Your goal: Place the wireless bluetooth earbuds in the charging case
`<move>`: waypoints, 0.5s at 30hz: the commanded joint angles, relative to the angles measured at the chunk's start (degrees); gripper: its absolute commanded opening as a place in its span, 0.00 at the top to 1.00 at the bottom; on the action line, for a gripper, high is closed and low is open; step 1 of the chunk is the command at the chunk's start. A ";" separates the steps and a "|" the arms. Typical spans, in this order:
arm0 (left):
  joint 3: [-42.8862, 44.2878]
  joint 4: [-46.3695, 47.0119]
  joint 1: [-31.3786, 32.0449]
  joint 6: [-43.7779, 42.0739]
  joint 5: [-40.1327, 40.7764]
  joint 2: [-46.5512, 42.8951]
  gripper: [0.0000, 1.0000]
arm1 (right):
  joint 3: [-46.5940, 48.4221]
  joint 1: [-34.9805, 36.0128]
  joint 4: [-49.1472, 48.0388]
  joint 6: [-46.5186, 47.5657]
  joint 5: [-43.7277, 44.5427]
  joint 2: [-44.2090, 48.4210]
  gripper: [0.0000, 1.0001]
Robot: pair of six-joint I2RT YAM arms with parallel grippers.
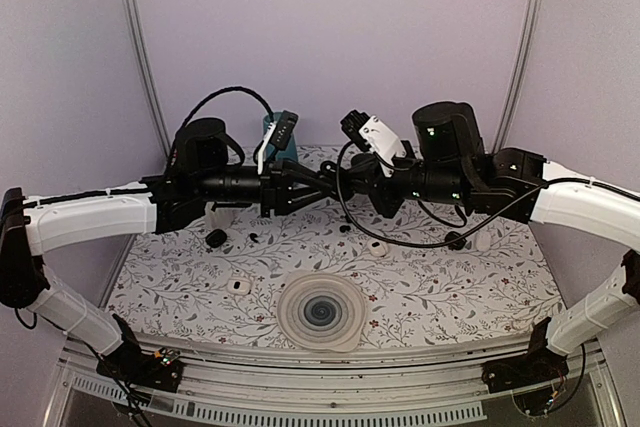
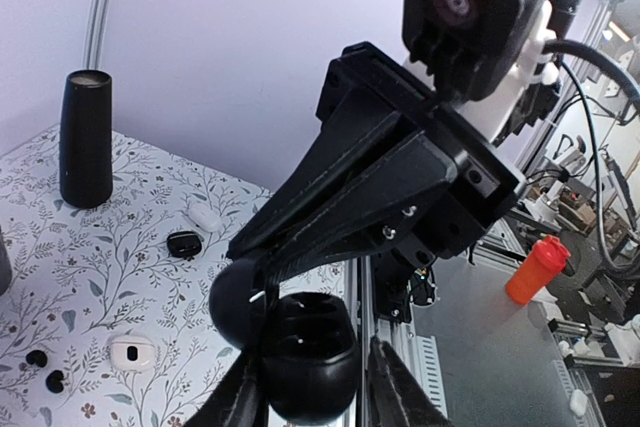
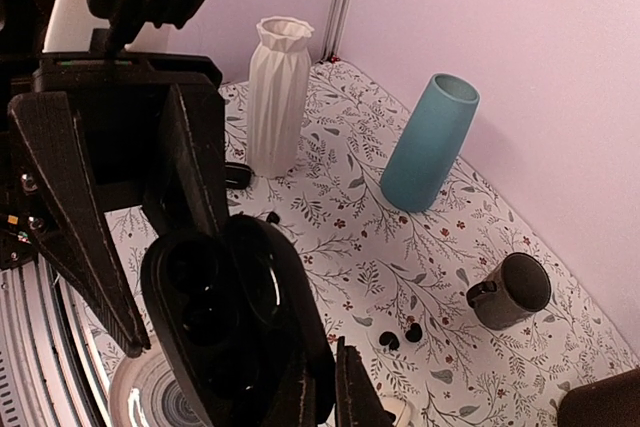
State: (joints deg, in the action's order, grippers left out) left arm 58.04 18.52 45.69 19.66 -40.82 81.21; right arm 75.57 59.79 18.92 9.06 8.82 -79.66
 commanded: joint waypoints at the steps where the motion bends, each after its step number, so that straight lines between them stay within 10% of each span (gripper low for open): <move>1: 1.59 0.12 0.14 -0.68 0.03 -0.83 0.69 | 1.69 0.50 -0.62 0.34 0.49 -0.54 0.96; 10: 1.20 0.36 0.15 -0.75 0.12 -0.61 0.97 | 1.26 0.50 -1.16 -0.06 0.55 -0.57 0.93; 15: -0.24 1.83 0.12 -0.64 0.26 -1.10 1.00 | 0.43 0.44 -2.13 -1.12 0.81 -0.44 0.68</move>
State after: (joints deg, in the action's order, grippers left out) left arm 58.04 18.26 45.69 19.49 -40.42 81.21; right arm 75.59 59.96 18.63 8.64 8.95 -79.92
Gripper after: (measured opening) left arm 0.222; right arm 0.258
